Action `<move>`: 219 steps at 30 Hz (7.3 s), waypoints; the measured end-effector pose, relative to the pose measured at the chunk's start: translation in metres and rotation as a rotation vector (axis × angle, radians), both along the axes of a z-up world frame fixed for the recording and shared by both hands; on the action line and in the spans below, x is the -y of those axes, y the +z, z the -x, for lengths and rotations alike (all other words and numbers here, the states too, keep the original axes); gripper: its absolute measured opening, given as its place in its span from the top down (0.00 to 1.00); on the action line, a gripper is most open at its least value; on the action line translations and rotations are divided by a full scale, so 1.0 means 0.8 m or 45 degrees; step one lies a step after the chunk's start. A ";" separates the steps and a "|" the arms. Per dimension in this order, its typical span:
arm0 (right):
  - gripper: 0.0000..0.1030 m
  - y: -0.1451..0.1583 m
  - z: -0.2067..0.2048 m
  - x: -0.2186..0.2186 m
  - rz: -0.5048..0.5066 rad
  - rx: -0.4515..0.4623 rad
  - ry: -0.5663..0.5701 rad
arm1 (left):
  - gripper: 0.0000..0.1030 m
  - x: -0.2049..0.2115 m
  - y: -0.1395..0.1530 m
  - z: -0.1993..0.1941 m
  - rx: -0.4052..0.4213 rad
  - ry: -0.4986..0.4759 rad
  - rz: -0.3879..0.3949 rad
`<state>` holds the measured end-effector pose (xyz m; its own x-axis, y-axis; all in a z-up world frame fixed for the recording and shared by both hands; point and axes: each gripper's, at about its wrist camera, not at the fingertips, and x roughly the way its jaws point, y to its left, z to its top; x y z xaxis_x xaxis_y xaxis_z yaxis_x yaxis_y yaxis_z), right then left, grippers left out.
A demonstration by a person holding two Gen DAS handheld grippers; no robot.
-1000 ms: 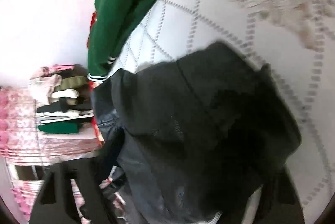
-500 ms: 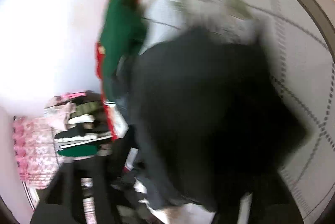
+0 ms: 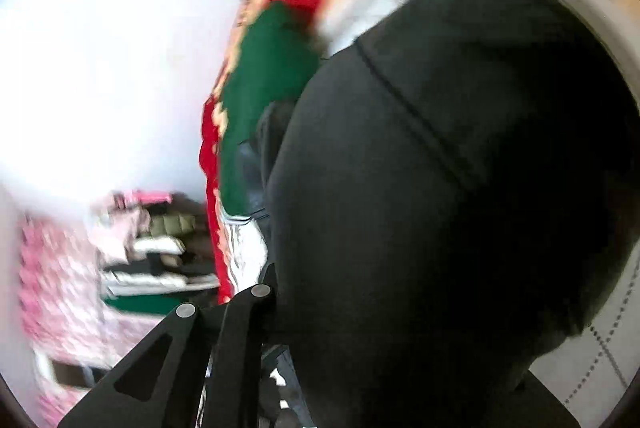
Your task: Fold large clothes
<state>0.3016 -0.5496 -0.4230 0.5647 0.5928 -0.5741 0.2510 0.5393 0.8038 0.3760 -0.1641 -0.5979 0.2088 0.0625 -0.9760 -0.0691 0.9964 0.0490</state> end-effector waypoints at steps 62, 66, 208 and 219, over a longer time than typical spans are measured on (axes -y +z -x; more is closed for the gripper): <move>0.80 0.005 -0.127 -0.528 0.665 -0.377 1.191 | 0.00 -0.315 0.037 0.217 -0.047 0.633 -0.032; 0.78 0.059 -0.122 -0.507 0.582 -0.263 1.161 | 0.00 -0.308 0.088 0.210 0.040 0.597 -0.069; 0.63 0.186 -0.416 -0.333 -0.303 0.099 1.016 | 0.62 -0.275 0.277 -0.063 0.978 0.824 0.695; 0.56 0.010 -0.585 -0.138 -0.311 -0.174 0.756 | 0.63 -0.155 0.108 -0.236 0.693 0.653 0.684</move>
